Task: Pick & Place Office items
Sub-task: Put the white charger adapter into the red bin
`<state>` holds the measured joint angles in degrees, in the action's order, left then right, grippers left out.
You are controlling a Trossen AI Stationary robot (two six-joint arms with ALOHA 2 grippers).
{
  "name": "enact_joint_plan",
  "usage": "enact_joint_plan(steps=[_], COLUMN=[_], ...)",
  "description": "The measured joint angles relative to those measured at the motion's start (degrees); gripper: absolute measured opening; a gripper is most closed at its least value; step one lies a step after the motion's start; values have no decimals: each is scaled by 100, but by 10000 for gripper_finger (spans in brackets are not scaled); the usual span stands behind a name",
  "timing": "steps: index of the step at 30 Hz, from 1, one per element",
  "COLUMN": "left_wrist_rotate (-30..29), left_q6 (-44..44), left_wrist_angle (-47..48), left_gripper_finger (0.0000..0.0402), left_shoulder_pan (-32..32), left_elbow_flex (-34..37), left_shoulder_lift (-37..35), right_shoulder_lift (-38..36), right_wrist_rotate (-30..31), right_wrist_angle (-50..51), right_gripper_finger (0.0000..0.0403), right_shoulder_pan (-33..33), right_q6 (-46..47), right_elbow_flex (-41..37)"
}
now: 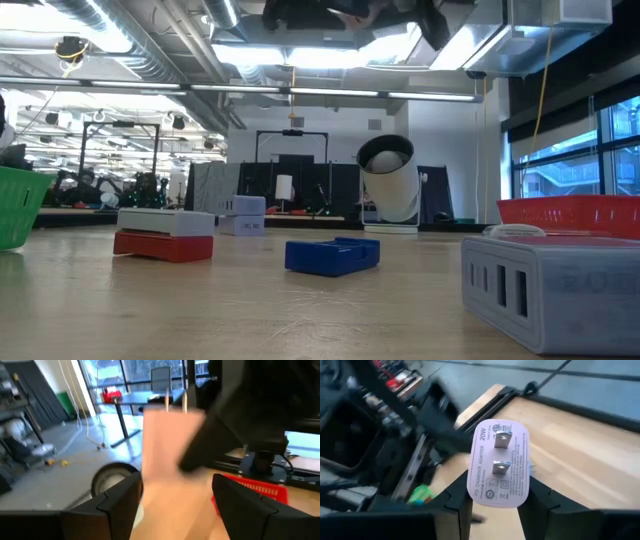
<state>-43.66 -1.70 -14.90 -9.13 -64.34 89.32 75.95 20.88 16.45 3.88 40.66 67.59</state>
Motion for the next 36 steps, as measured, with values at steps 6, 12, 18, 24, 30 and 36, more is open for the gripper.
enact_joint_plan(steps=[6,12,18,24,30,36], left_wrist_rotate=[217,539,671,701,758,932], left_q6=[-1070,-1959,-2316,-2325,-2394,-2816], left_wrist_angle=[892,1575,1836,1860,1867,2127], left_gripper_finger=[265,263,263,263,263,263], left_shoulder_pan=[98,216,299,328,402,538], left_elbow_flex=[0,0,0,0,0,0], left_shoulder_lift=[3,4,4,4,4,4], right_shoulder_lift=[-467,-1057,-1452,-1423,-1432,-1430], right_wrist_rotate=[344,421,-522,-675,-1370,-1680], right_wrist_angle=[614,710,2826,5179,5377,4755], right_gripper_finger=[118,118,118,123,123,123], right_shoulder_pan=[-140,-53,157,678,1153,1170], right_q6=[-31,-404,97,1452,2363,3087], right_elbow_flex=[-1,0,2,-342,-1542,-2741])
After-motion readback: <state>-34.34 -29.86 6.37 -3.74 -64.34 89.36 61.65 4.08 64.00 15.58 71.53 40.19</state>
